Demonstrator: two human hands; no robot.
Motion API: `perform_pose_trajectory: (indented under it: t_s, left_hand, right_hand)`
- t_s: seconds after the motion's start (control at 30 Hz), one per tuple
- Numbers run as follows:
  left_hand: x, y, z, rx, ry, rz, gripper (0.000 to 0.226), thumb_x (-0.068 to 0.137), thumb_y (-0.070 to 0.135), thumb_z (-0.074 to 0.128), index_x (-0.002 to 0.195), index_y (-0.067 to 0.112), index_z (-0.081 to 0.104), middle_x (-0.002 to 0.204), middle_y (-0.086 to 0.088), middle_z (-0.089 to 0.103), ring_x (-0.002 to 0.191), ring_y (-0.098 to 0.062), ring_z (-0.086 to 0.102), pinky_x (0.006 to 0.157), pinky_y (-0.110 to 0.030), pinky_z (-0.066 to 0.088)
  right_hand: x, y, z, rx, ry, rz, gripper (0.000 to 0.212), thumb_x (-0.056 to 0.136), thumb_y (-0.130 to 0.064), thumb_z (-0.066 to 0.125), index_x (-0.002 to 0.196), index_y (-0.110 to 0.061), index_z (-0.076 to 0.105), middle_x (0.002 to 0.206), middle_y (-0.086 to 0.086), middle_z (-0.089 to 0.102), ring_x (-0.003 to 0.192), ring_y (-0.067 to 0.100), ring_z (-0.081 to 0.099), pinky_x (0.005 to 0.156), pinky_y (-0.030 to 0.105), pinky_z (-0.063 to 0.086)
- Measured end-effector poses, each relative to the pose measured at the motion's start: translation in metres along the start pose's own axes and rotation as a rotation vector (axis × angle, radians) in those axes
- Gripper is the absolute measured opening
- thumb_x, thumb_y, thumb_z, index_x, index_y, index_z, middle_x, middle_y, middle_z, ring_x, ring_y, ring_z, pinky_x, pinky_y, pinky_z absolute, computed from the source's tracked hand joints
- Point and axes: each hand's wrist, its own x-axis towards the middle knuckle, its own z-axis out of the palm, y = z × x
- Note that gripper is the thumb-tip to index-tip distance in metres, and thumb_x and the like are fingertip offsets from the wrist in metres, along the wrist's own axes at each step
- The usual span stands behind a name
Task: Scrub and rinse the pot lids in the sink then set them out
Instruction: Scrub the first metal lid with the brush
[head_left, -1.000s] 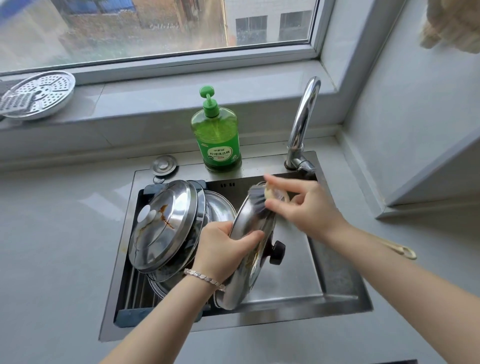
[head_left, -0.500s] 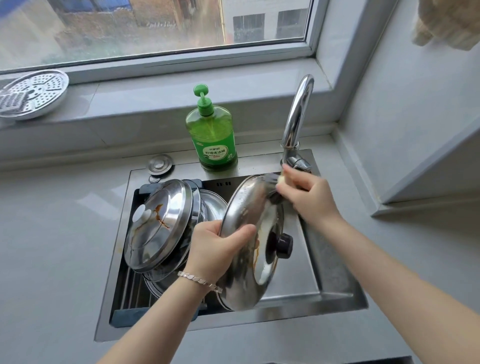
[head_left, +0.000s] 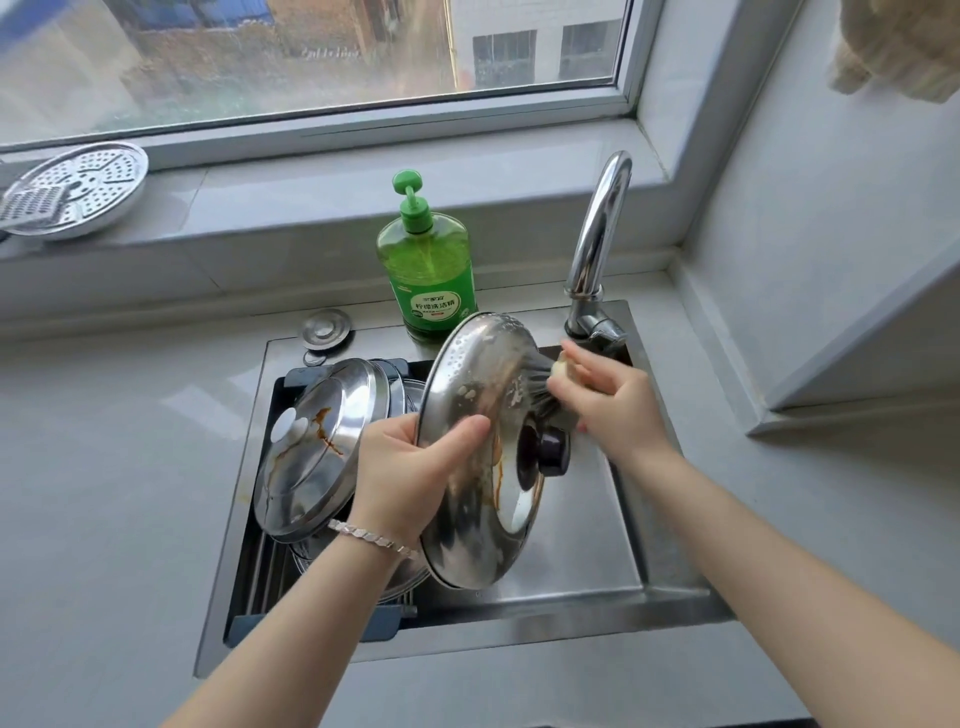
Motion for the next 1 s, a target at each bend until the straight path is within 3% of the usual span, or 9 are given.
perform_pose_trajectory:
  t_s: [0.1,0.23,0.37,0.47,0.57,0.67,0.77,0.9,1.0]
  left_hand:
    - [-0.005,-0.002,0.004,-0.015,0.022,-0.018,0.028,0.073,0.005,0.073,0.050,0.005,0.058,0.042,0.003,0.058,0.041,-0.007,0.056,0.041,-0.017,0.046]
    - [0.001,-0.004,0.003,-0.092,0.121,-0.063,0.043,0.066,0.036,0.069,0.052,-0.001,0.052,0.042,0.001,0.053,0.041,-0.012,0.050,0.042,-0.019,0.041]
    - [-0.002,-0.003,0.014,0.004,0.165,-0.052,0.056,0.082,0.047,0.048,0.044,0.010,0.030,0.032,0.009,0.028,0.027,-0.005,0.024,0.033,-0.016,0.024]
    - [0.006,-0.002,0.015,-0.026,0.360,-0.210,0.053,0.094,0.043,0.042,0.053,0.011,0.036,0.043,0.001,0.036,0.030,-0.006,0.034,0.031,-0.014,0.030]
    - [0.017,-0.005,0.007,-0.016,0.428,-0.297,0.047,0.093,0.051,0.040,0.070,0.011,0.050,0.055,-0.001,0.041,0.041,-0.010,0.041,0.040,-0.018,0.035]
    - [0.016,-0.008,0.006,-0.025,0.397,-0.295,0.046,0.093,0.049,0.041,0.070,0.010,0.049,0.058,-0.004,0.041,0.049,-0.016,0.039,0.040,-0.017,0.034]
    - [0.011,-0.012,0.014,-0.043,0.345,-0.301,0.047,0.093,0.048,0.044,0.067,0.009,0.050,0.062,-0.008,0.045,0.058,-0.022,0.046,0.053,-0.022,0.042]
    - [0.019,-0.017,0.006,-0.127,0.383,-0.407,0.060,0.088,0.057,0.047,0.103,0.001,0.061,0.083,-0.013,0.065,0.081,-0.029,0.061,0.071,-0.035,0.050]
    - [0.025,-0.016,-0.001,-0.122,0.414,-0.402,0.072,0.087,0.061,0.045,0.121,-0.002,0.051,0.083,-0.008,0.062,0.067,-0.021,0.059,0.054,-0.027,0.046]
  right_hand:
    - [-0.003,-0.002,0.004,-0.007,0.040,0.051,0.049,0.079,-0.021,0.071,0.126,-0.021,0.058,0.116,0.000,0.067,0.099,0.010,0.063,0.092,0.042,0.051]
    - [-0.025,-0.002,0.016,-0.041,-0.089,-0.112,0.049,0.080,-0.022,0.070,0.127,-0.027,0.056,0.088,-0.007,0.067,0.061,0.013,0.053,0.063,0.036,0.052]
    - [-0.007,-0.001,0.021,-0.037,0.023,0.013,0.051,0.076,-0.033,0.069,0.126,-0.027,0.057,0.105,-0.012,0.069,0.088,0.007,0.064,0.080,0.038,0.056]
    - [-0.047,-0.004,0.033,-0.063,-0.108,-0.226,0.046,0.081,-0.023,0.069,0.124,-0.033,0.058,0.070,-0.026,0.061,0.043,0.003,0.042,0.045,0.011,0.036]
    - [-0.087,0.003,0.030,-0.172,-0.241,-0.444,0.048,0.075,-0.033,0.066,0.120,-0.047,0.056,0.095,-0.024,0.060,0.044,0.007,0.050,0.048,0.019,0.045]
    - [-0.063,0.008,0.019,-0.209,-0.246,-0.373,0.050,0.076,-0.031,0.068,0.116,-0.055,0.052,0.095,-0.017,0.063,0.040,0.006,0.039,0.045,0.018,0.038]
    - [-0.025,-0.004,0.011,-0.258,-0.173,-0.212,0.050,0.081,-0.023,0.067,0.125,-0.041,0.050,0.089,-0.002,0.071,0.040,0.007,0.030,0.043,0.023,0.030]
    - [-0.044,-0.001,0.010,-0.200,-0.305,-0.298,0.051,0.082,-0.019,0.068,0.119,-0.049,0.049,0.077,-0.026,0.066,0.039,0.008,0.037,0.040,0.023,0.034]
    - [-0.066,0.009,0.001,-0.288,-0.322,-0.332,0.054,0.079,-0.020,0.071,0.106,-0.061,0.049,0.104,-0.031,0.060,0.064,0.028,0.062,0.059,0.032,0.055]
